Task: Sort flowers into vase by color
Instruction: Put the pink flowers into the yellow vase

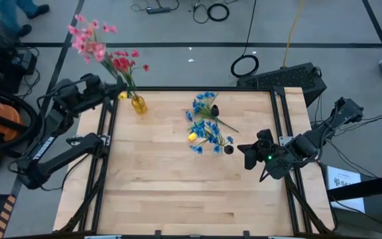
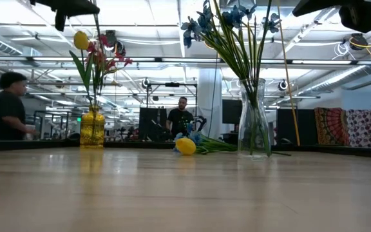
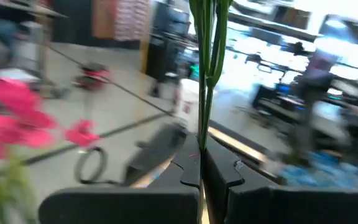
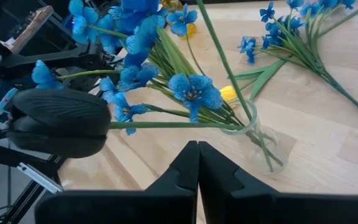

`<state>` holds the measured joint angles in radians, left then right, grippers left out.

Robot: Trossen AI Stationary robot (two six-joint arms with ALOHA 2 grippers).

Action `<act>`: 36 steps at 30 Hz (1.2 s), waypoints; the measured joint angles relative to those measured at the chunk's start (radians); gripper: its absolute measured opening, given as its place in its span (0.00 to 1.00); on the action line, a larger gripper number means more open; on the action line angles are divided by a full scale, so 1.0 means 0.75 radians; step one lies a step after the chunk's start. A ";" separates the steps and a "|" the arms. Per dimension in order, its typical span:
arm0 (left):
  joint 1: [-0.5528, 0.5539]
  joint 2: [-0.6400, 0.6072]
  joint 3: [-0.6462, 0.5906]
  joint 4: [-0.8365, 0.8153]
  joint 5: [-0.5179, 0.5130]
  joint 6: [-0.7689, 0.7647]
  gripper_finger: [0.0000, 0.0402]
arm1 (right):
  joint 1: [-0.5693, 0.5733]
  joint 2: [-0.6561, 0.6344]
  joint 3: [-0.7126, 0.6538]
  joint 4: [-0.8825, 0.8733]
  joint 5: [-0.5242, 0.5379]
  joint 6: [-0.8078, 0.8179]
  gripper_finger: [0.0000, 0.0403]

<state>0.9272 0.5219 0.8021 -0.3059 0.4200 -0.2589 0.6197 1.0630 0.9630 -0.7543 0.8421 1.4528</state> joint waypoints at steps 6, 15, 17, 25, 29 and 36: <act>-0.240 -0.025 -0.023 -0.037 -0.027 -0.020 0.00 | -0.005 0.000 0.000 -0.009 0.000 -0.008 0.00; -0.535 0.065 -0.210 -0.067 -0.291 0.091 0.00 | -0.006 0.001 0.000 -0.009 0.001 -0.008 0.00; -0.545 0.079 -0.249 -0.069 -0.392 0.133 0.00 | -0.006 0.001 0.000 -0.008 0.000 -0.008 0.00; -0.527 0.065 -0.277 -0.013 -0.724 0.219 0.00 | -0.008 0.001 0.000 -0.008 0.019 -0.008 0.00; -0.527 0.037 -0.277 0.085 -0.832 0.297 0.00 | -0.008 0.001 0.000 -0.008 0.034 -0.009 0.00; -0.527 0.035 -0.277 0.148 -0.943 0.428 0.00 | -0.008 0.005 0.001 -0.008 0.039 -0.033 0.00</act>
<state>0.5322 0.5482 0.5945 -0.1953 -0.2875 0.0618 0.6140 1.0664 0.9634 -0.7601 0.8711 1.4281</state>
